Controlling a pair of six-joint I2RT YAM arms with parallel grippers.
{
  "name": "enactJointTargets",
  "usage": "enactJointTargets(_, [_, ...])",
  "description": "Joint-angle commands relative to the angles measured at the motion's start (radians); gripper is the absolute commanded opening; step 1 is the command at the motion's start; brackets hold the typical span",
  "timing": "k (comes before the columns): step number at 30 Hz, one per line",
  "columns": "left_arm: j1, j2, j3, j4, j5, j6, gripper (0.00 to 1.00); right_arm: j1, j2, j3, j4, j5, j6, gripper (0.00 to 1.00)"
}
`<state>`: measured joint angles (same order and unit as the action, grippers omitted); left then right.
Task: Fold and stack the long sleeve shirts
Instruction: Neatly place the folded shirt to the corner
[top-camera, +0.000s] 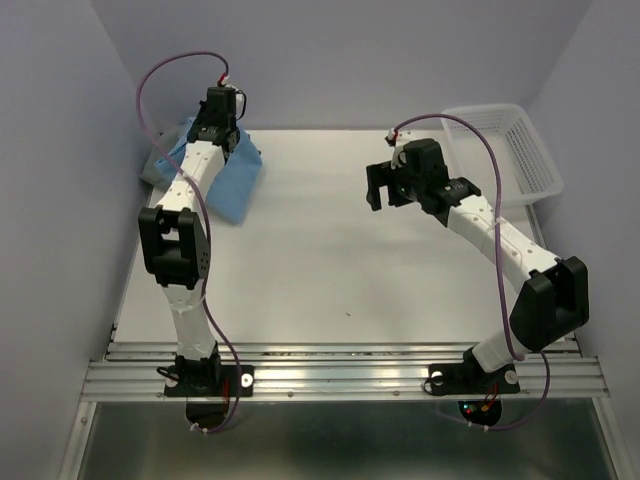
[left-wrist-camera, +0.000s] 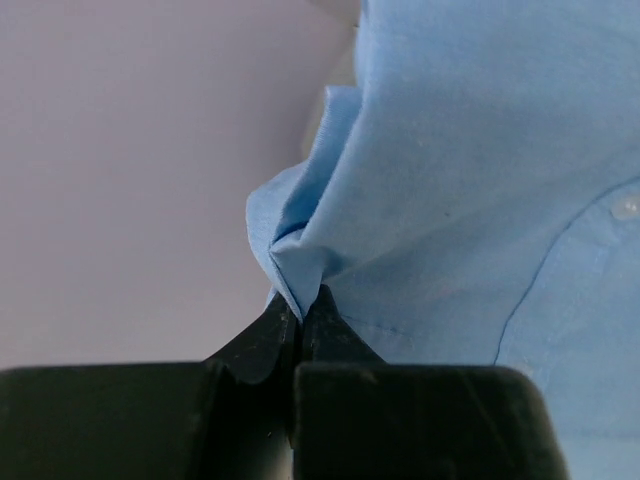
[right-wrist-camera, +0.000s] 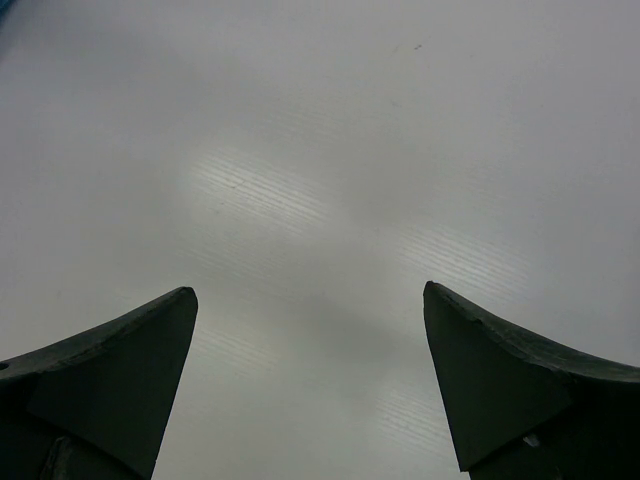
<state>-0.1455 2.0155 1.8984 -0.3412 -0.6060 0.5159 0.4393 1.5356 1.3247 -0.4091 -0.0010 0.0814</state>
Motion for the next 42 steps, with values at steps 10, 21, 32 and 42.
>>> enactJointTargets(10, [0.020, -0.138, 0.108, 0.242, 0.009, 0.300, 0.00, 0.003, -0.052, -0.013, 0.059, 0.079, 0.008, 1.00])
enactJointTargets(21, [0.012, -0.199, 0.130, 0.099, 0.140, 0.286, 0.00, 0.003, -0.043, -0.012, 0.061, 0.111, 0.004, 1.00])
enactJointTargets(32, [0.058, -0.089, 0.142, 0.105, 0.215, 0.273, 0.00, 0.003, -0.037, -0.004, 0.050, 0.151, 0.004, 1.00])
enactJointTargets(42, [0.136, 0.117, 0.232, 0.269, 0.184, 0.271, 0.00, 0.003, -0.005, 0.068, -0.030, 0.194, 0.032, 1.00])
